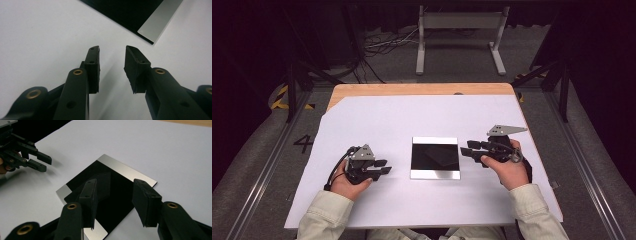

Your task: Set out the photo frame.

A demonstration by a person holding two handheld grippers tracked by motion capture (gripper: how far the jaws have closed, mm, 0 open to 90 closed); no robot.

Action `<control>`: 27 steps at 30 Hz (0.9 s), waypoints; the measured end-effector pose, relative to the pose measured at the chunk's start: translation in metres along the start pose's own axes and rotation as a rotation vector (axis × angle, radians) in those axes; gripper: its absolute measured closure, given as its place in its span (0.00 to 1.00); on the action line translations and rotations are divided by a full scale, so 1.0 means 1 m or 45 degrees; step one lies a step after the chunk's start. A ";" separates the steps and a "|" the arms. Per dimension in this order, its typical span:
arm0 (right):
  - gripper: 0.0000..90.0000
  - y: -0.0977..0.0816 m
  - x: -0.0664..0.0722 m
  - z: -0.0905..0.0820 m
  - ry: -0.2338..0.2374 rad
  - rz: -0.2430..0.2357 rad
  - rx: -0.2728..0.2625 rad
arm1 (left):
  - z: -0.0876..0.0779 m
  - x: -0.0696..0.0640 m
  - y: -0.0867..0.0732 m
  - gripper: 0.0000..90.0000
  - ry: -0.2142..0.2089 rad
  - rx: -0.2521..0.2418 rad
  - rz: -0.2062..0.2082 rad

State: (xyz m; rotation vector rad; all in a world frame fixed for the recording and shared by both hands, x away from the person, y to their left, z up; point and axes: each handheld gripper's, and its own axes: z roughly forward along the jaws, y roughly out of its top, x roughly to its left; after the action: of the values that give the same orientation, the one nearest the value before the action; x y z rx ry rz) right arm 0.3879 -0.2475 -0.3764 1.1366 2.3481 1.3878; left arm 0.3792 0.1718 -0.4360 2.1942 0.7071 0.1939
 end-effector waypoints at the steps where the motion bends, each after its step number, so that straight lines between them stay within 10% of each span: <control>1: 0.59 0.000 -0.001 0.001 0.000 0.005 0.012 | 0.000 0.000 0.000 0.73 -0.002 0.000 0.000; 27: 0.57 0.022 -0.002 0.013 0.005 0.090 0.101 | 0.004 0.000 0.001 0.71 -0.011 0.009 0.004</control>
State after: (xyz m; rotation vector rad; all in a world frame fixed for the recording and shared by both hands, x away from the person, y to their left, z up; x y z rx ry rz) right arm 0.4073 -0.2344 -0.3664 1.2511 2.4074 1.3310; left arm 0.3815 0.1688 -0.4384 2.2016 0.7011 0.1838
